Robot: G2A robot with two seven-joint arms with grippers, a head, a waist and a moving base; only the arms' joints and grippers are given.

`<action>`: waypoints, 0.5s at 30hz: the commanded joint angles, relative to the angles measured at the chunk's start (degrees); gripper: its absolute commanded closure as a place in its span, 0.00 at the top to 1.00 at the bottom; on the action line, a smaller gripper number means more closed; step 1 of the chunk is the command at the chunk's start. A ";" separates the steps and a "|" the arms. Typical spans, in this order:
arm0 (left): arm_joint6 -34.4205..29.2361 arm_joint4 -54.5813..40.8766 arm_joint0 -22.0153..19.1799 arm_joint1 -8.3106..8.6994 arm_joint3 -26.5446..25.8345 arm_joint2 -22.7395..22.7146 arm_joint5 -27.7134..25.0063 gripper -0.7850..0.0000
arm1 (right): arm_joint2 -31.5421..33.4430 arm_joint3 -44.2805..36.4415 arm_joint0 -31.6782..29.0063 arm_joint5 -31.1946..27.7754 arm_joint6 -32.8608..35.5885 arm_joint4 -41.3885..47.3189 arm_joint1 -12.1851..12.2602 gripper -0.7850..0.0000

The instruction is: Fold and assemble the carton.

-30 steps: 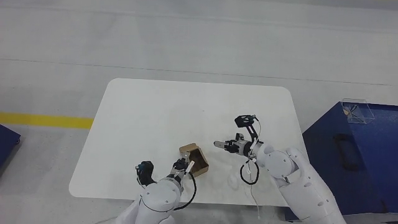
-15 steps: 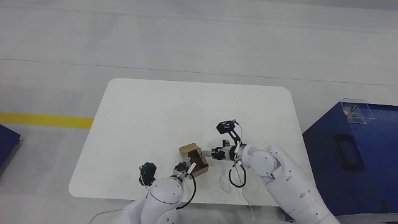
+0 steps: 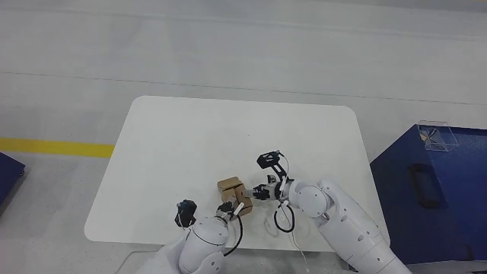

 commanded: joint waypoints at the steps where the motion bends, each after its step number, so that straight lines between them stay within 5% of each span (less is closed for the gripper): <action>1: 0.00 -0.35 -0.43 -0.18 1.13 0.18 0.00 1.00 | 0.15 0.06 -0.03 -0.11 -0.25 0.01 -0.03 1.00; 8: 0.00 -1.33 -2.14 -1.14 4.75 1.47 0.00 1.00 | 0.90 -0.12 -0.48 -0.37 -0.93 0.06 -0.04 1.00; 15: 0.00 -0.90 -1.66 -1.95 1.56 0.42 0.00 1.00 | 3.49 -1.20 -1.18 -0.42 -4.09 0.20 0.25 1.00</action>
